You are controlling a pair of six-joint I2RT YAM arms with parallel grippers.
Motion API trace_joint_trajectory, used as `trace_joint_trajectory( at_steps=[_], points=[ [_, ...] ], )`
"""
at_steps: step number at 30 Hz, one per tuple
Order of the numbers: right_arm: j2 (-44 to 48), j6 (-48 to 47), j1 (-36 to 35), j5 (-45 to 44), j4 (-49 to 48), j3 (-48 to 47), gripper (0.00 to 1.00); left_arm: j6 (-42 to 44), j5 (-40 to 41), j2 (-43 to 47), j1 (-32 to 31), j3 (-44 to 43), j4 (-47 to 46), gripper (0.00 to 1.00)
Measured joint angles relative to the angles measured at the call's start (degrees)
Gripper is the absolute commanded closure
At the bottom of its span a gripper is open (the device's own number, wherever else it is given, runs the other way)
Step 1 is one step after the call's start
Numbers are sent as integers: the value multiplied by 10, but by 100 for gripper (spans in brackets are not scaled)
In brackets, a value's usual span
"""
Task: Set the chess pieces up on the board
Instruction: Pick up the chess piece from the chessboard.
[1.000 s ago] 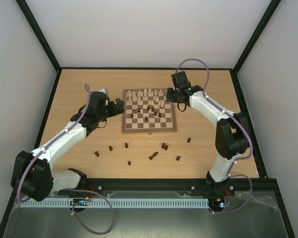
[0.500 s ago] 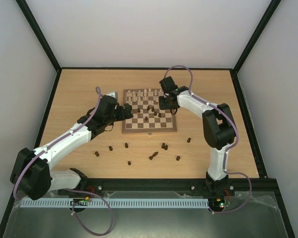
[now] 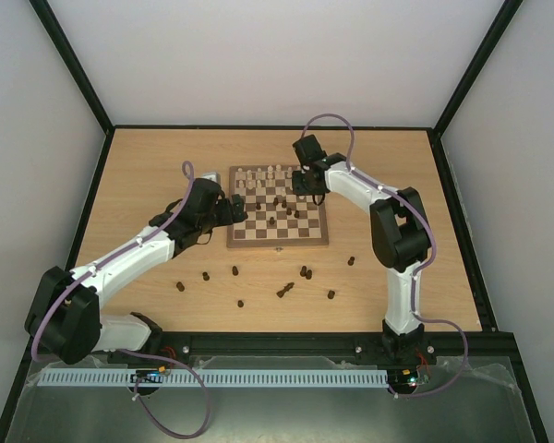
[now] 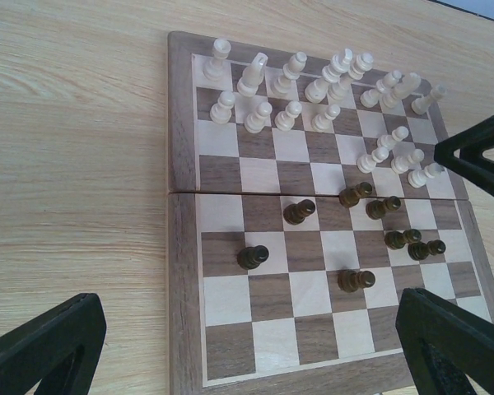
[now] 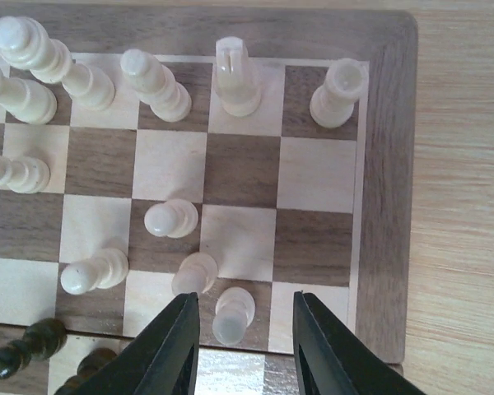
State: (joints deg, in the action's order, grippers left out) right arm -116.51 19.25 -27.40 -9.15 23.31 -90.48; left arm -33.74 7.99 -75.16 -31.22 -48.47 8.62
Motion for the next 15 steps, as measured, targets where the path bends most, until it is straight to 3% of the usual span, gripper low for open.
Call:
trace_joint_trajectory(
  at_steps=[15],
  points=[
    [-7,-4,-1,0,2,-9,72,4,0,-6,0,0,0,1]
  ],
)
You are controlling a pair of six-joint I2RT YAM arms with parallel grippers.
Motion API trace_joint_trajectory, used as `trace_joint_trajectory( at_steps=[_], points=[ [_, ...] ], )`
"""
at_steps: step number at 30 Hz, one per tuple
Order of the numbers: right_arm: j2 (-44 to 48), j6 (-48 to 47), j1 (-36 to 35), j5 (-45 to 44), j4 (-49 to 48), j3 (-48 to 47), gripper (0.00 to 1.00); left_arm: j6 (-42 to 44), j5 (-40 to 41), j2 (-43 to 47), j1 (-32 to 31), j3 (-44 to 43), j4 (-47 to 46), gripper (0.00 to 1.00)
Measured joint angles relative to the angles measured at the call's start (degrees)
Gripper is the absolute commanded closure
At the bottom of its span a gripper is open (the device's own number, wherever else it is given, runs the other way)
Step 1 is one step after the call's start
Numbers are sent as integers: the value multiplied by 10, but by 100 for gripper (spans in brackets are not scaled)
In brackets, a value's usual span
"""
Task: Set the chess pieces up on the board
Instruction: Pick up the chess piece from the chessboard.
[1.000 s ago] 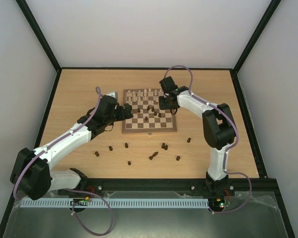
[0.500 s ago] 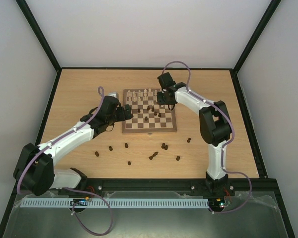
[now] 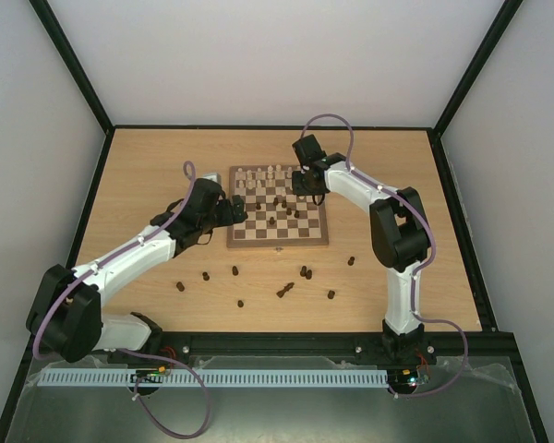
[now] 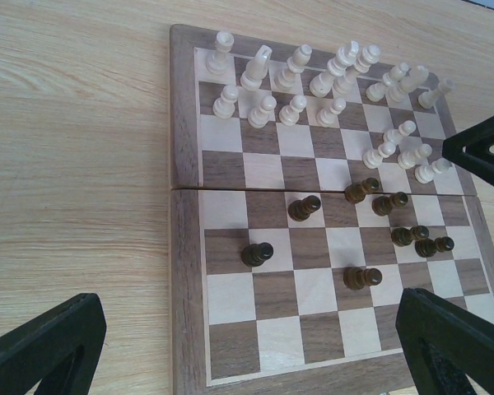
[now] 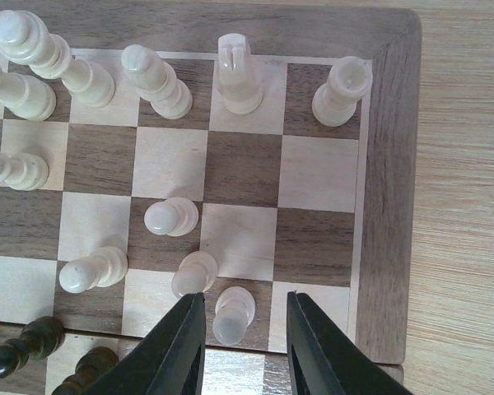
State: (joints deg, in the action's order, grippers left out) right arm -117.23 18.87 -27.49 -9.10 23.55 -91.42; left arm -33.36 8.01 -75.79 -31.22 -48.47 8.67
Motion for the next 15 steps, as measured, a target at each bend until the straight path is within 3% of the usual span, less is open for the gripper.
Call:
trace_joint_trajectory(
  at_steps=[3,15],
  points=[
    [0,-2,-2,0,0,0,77,0,0,-1,0,0,0,0],
    [0,-5,-10,0,5,5,77,5,0,-4,0,0,0,0]
  ],
)
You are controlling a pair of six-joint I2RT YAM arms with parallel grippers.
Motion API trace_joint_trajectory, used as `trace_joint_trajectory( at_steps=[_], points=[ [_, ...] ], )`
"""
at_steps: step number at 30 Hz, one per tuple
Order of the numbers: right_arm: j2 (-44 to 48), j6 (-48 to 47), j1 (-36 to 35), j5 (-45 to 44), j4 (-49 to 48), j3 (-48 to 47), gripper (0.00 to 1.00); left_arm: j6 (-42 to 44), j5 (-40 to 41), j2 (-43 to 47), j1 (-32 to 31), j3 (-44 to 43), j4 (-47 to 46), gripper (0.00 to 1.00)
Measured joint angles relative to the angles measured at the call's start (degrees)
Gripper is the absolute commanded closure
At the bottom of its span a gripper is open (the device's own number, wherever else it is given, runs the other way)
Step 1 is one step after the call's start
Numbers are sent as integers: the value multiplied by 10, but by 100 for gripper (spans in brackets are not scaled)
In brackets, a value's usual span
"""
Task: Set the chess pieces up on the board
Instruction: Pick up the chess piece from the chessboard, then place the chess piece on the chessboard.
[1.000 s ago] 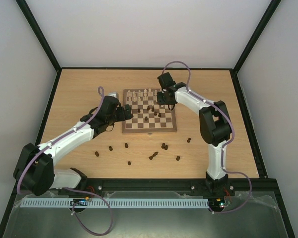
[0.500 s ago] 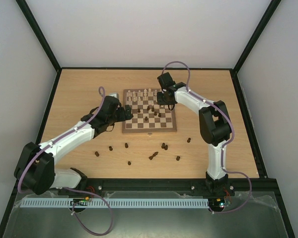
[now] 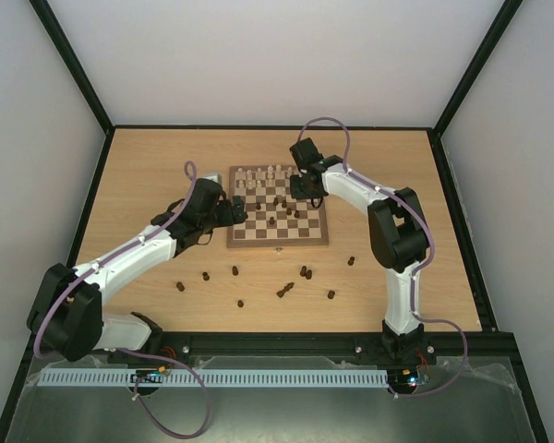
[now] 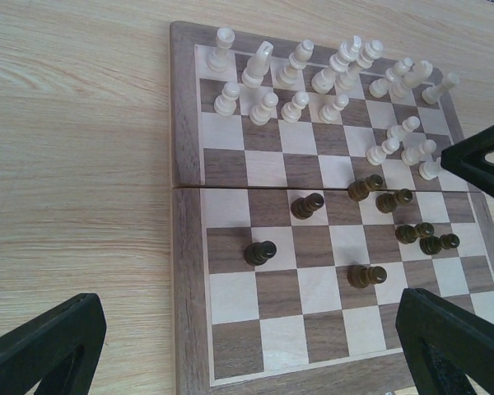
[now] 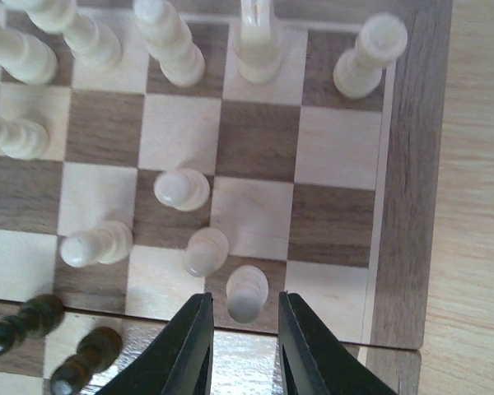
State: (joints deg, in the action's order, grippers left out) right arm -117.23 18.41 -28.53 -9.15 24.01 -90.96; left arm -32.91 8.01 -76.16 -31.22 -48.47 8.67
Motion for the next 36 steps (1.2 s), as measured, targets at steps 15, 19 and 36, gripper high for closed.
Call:
trace_joint_trajectory(
  at_steps=[15,19,36],
  points=[
    [-15,0,0,-8,8,17,81,4,0,-6,0,0,0,0],
    [-20,0,0,-14,8,17,81,4,0,-6,0,0,0,1],
    [-68,0,0,-60,30,-78,92,6,0,-6,0,0,0,1]
  ],
)
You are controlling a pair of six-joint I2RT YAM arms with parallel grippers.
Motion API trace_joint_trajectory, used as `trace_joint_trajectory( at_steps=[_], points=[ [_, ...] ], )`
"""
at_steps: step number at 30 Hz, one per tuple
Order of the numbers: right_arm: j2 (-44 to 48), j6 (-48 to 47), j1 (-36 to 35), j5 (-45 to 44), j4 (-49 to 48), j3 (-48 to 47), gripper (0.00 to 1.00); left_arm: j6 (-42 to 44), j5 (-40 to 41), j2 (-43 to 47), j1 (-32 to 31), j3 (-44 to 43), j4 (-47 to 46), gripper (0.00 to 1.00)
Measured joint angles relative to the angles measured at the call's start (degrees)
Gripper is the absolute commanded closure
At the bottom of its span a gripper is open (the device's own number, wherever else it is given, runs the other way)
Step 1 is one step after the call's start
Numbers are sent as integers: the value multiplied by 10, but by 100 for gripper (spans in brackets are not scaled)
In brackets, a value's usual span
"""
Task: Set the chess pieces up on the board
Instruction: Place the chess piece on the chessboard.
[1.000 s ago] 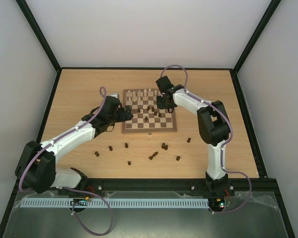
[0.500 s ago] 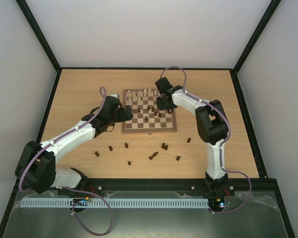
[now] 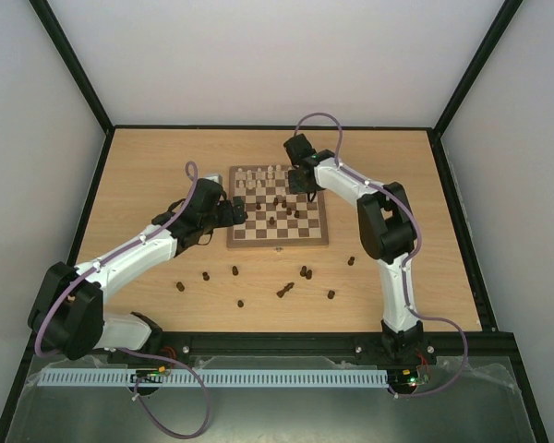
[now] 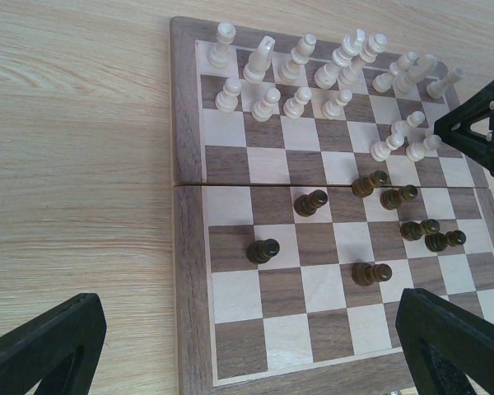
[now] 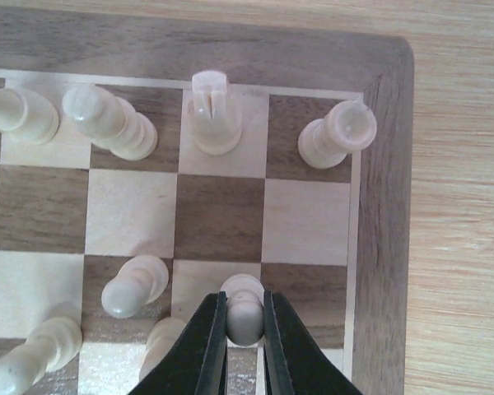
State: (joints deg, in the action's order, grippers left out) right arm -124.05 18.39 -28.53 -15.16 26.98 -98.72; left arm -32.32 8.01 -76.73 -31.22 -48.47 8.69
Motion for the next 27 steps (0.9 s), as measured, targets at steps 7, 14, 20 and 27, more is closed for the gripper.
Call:
trace_joint_trajectory(
  at_steps=[7,14,20,27],
  points=[
    [-18,0,7,-15,12,-20,92,1,0,0,0,0,0,0],
    [-18,0,28,-18,15,-21,92,2,0,0,0,0,0,1],
    [-24,0,42,-15,15,-29,92,3,0,0,0,0,0,0],
    [-39,0,43,2,15,-52,92,4,0,0,0,0,0,1]
  ],
)
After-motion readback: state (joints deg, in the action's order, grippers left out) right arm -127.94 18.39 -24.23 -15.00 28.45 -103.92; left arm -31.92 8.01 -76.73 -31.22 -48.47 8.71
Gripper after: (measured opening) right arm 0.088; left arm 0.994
